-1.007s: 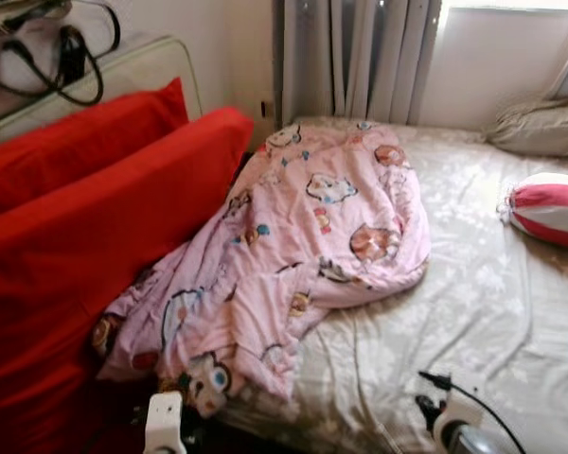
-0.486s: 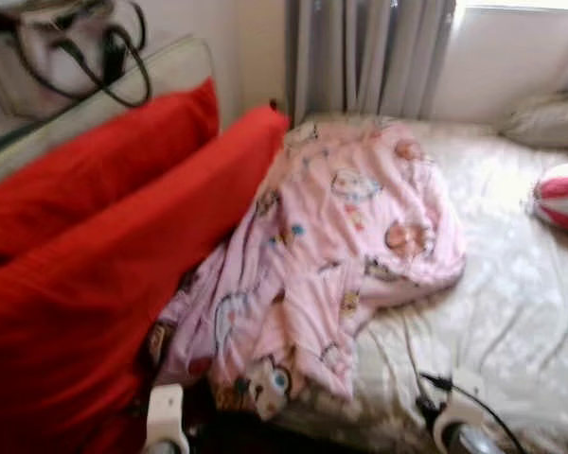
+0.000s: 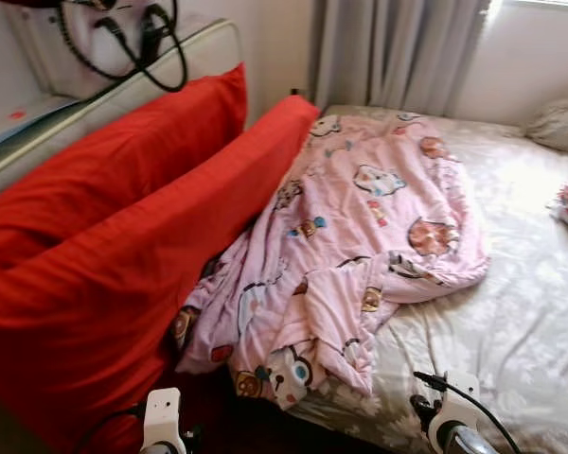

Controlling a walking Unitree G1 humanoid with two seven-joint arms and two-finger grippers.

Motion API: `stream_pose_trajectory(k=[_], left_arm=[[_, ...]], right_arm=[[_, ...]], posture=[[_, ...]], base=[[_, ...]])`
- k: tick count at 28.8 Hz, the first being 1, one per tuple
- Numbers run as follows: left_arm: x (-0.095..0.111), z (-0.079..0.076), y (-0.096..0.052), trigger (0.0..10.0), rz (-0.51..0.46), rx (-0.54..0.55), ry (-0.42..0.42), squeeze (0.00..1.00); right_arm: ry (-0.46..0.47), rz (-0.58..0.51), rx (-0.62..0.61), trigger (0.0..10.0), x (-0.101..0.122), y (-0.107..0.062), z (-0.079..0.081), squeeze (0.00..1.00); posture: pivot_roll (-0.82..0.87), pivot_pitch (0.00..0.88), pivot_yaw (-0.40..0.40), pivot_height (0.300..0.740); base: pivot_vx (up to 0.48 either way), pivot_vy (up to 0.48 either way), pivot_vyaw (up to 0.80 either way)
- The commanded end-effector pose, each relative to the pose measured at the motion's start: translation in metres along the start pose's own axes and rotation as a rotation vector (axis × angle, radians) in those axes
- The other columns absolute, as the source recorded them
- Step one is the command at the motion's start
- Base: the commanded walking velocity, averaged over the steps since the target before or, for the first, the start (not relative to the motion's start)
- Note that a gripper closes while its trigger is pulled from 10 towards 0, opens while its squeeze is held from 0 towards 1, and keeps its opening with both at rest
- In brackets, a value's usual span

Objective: Clean up the room

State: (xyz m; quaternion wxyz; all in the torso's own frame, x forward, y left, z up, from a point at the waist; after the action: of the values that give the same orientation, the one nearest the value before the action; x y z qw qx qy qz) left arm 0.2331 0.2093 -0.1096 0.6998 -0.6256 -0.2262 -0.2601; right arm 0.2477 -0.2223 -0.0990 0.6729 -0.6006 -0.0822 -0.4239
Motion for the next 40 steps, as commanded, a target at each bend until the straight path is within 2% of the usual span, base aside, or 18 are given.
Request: stream_pose_trajectory(k=[1,4,12,19,25,29,33,34,35,37,40], left_arm=[[-0.007,0.002,-0.001,10.0,0.023,-0.003,0.012,0.0],[-0.007,0.002,-0.001,10.0,0.025,-0.002,0.016,0.0],[-0.008,0.002,-0.002,10.0,0.023,-0.002,0.012,0.0],[-0.007,0.002,-0.002,10.0,0.008,-0.001,0.007,0.0],[-0.002,0.001,-0.002,10.0,-0.033,-0.004,0.009,0.0],[0.007,0.0,-0.003,10.0,-0.092,-0.016,0.018,0.0],[0.013,-0.001,-0.003,10.0,-0.135,-0.027,0.008,0.0],[0.056,-0.004,0.001,10.0,-0.25,-0.029,0.031,0.0],[0.116,-0.01,0.0,10.0,-0.401,-0.031,0.049,0.0],[0.136,-0.013,-0.001,10.0,-0.436,-0.03,0.045,0.0],[0.126,-0.013,0.002,10.0,-0.388,-0.02,0.076,0.0]], right_arm=[[-0.01,-0.01,0.009,10.0,0.004,0.001,0.003,0.0],[-0.031,-0.003,0.012,10.0,0.003,0.001,0.003,0.0],[-0.043,0.003,0.026,10.0,0.002,0.0,0.004,0.0],[-0.055,-0.004,0.031,10.0,0.003,0.0,0.003,0.0],[-0.066,-0.064,0.073,10.0,0.011,0.0,0.009,0.0],[-0.16,-0.092,0.132,10.0,0.017,-0.001,0.016,0.0],[-0.149,-0.117,0.158,10.0,0.02,-0.002,0.02,0.0],[-0.149,-0.121,0.165,10.0,0.021,-0.002,0.021,0.0],[-0.148,-0.126,0.172,10.0,0.021,-0.002,0.021,0.0],[-0.139,-0.13,0.17,10.0,0.021,-0.003,0.021,0.0],[-0.11,-0.138,0.165,10.0,0.023,-0.003,0.021,0.0]], posture=[[0.08,0.0,0.003,0.74],[0.08,0.0,0.002,0.74],[0.08,0.0,0.0,0.74],[0.08,0.0,-0.002,0.74],[0.07,0.0,-0.003,0.74],[0.07,0.0,-0.002,0.74],[0.07,0.0,0.0,0.74],[0.07,0.0,0.002,0.74],[0.07,0.0,0.002,0.74],[0.07,0.0,0.0,0.74],[0.07,0.0,-0.003,0.74]], base=[[0.431,0.0,0.8],[0.434,0.0,0.64],[0.44,0.0,0.0],[0.0,0.0,0.0],[0.0,0.0,0.0],[0.0,0.0,0.0],[0.0,0.0,0.0],[0.0,0.0,0.0],[0.0,0.0,0.0],[0.0,0.0,0.0],[0.0,0.0,0.0]])
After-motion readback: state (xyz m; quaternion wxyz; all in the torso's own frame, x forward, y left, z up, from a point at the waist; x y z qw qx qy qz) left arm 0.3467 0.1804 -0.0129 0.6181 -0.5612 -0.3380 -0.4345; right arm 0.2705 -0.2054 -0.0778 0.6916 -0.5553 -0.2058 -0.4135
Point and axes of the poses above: a point about 5 cm out from each wrist's last joint towards the gripper, its own y axis pointing out of the wrist towards the gripper, its own x axis along the axis of the wrist's last joint, z = x × y, the point moved 5 cm from there along y, pointing out of the wrist towards the gripper, and after that the axes turned 11 degrees about y, right-handed, at the moved point
